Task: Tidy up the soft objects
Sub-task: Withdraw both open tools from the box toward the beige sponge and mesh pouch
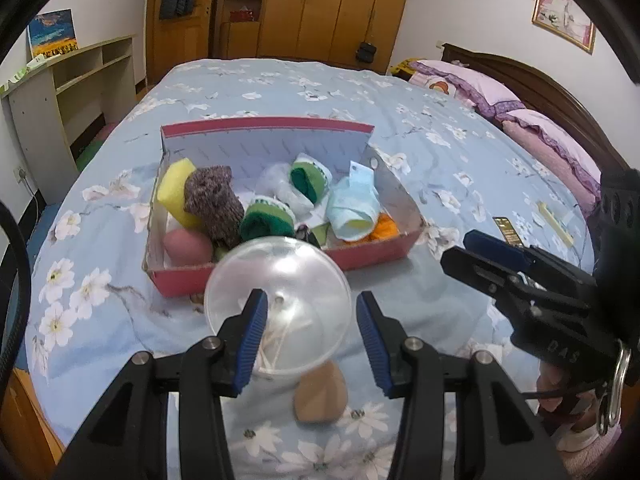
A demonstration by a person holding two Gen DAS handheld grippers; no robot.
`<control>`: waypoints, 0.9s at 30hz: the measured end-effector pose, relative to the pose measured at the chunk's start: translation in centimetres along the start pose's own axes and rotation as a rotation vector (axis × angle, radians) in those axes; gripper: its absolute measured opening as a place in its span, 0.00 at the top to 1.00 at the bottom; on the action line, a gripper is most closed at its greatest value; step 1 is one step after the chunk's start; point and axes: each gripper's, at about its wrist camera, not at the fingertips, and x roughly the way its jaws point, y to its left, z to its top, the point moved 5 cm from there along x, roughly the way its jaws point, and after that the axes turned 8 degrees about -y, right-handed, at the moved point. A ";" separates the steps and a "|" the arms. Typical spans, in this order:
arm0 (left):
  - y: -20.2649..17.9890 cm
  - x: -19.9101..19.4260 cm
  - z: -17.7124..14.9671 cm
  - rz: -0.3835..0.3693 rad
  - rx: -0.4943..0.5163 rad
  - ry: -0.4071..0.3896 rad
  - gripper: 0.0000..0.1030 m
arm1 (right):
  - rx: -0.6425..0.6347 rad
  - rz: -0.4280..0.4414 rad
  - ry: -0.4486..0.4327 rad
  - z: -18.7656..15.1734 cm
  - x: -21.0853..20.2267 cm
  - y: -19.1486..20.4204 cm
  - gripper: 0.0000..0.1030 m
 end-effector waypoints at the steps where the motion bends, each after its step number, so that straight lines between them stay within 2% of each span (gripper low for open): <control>1: -0.1 -0.1 -0.2 -0.002 0.000 0.001 0.53 | -0.003 -0.002 0.002 -0.3 -0.4 0.1 0.53; 10: -0.8 -1.4 -2.3 -0.015 -0.011 0.015 0.53 | -0.016 -0.019 0.023 -2.8 -2.6 0.6 0.52; 16: -1.1 -2.1 -3.8 -0.022 -0.017 0.027 0.53 | -0.004 -0.055 0.040 -4.8 -4.0 -0.3 0.52; 27: -1.8 -1.1 -6.4 -0.029 -0.022 0.082 0.53 | 0.048 -0.110 0.059 -7.2 -5.6 -2.3 0.52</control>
